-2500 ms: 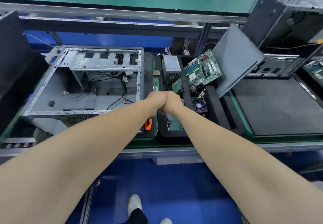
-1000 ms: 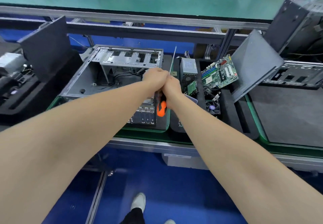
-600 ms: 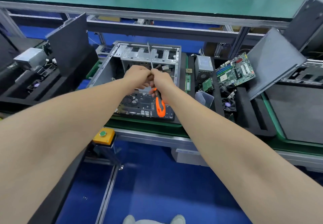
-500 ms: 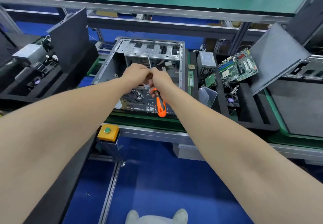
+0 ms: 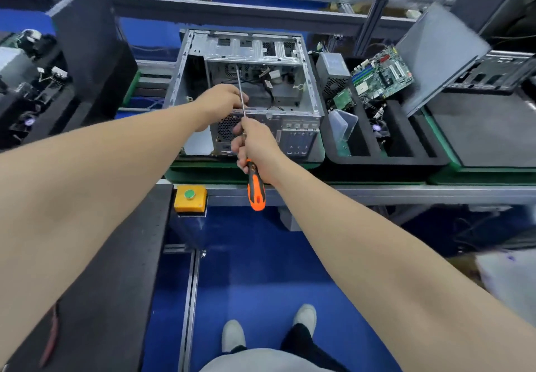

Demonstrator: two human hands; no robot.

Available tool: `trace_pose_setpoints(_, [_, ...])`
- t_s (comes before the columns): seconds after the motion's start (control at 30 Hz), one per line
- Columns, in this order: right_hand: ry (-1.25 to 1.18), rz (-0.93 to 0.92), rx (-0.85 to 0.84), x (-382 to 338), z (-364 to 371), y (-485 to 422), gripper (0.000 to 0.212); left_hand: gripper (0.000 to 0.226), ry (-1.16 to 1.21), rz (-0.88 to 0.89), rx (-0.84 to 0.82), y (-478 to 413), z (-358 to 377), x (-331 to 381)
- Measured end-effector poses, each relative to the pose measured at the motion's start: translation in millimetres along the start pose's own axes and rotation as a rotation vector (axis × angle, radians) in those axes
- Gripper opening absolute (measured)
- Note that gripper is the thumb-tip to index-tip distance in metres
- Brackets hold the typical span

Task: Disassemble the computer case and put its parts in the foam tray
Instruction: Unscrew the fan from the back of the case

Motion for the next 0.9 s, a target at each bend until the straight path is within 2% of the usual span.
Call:
trace_pose_setpoints(0.1, [-0.103,0.020,0.005,12,5,13,0.014,0.020,-0.049,-0.016,0.076,-2,5,0])
trace_pose_setpoints(0.2, [-0.162,0.036,0.019,22,8,25,0.021,0.019,-0.103,-0.063,0.123,3,7,-2])
trace_pose_setpoints(0.3, [-0.208,0.071,0.046,31,6,39,0.026,0.061,-0.078,-0.133,0.100,6,9,-4])
trace_pose_setpoints(0.33, [-0.215,0.081,0.053,34,5,44,0.026,0.063,-0.077,-0.131,0.099,6,10,-3])
trace_pose_setpoints(0.53, [-0.271,0.073,0.097,52,-4,66,0.023,0.026,-0.121,-0.005,0.112,8,14,-1])
trace_pose_setpoints(0.7, [-0.322,0.053,0.091,69,-12,79,0.023,0.030,-0.216,0.136,0.042,14,15,-5])
trace_pose_setpoints(0.9, [-0.319,0.037,0.058,73,-18,89,0.027,0.027,-0.363,0.199,0.123,18,18,-5])
Point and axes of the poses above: each hand's wrist, its own y-axis away from the middle knuckle, its own z-axis out of the palm, x = y × z, the point moved 3 cm from there along -y, towards the middle knuckle, and after that the axes turned 11 degrees about -y, right-handed, at the moved point
